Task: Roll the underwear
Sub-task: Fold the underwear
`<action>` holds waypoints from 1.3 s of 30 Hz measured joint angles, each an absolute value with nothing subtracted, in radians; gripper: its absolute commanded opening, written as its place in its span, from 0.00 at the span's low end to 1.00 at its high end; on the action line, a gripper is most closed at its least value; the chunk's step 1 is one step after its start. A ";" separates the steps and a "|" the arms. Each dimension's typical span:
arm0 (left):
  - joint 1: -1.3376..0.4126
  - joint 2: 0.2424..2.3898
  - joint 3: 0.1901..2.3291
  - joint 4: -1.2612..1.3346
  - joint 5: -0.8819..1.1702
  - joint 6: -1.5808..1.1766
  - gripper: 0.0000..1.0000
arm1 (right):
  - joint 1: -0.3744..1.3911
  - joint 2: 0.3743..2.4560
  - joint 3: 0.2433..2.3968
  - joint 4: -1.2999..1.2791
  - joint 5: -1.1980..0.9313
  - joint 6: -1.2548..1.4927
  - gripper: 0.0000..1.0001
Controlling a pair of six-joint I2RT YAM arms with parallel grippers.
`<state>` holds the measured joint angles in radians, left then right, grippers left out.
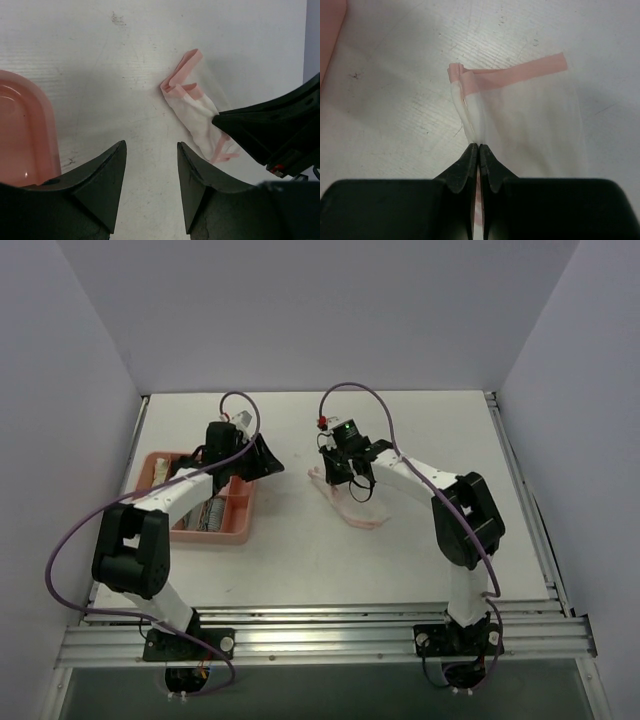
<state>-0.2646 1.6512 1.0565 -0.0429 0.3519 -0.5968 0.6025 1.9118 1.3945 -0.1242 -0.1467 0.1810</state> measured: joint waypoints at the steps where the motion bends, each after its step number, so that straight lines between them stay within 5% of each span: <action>1: -0.271 1.659 1.065 -0.049 0.352 -0.592 0.54 | 0.591 1.925 1.404 -0.123 -0.164 0.178 0.00; 39: -0.479 1.910 1.320 -0.095 0.315 -0.542 0.54 | 0.302 1.969 1.282 0.100 -0.387 0.250 0.00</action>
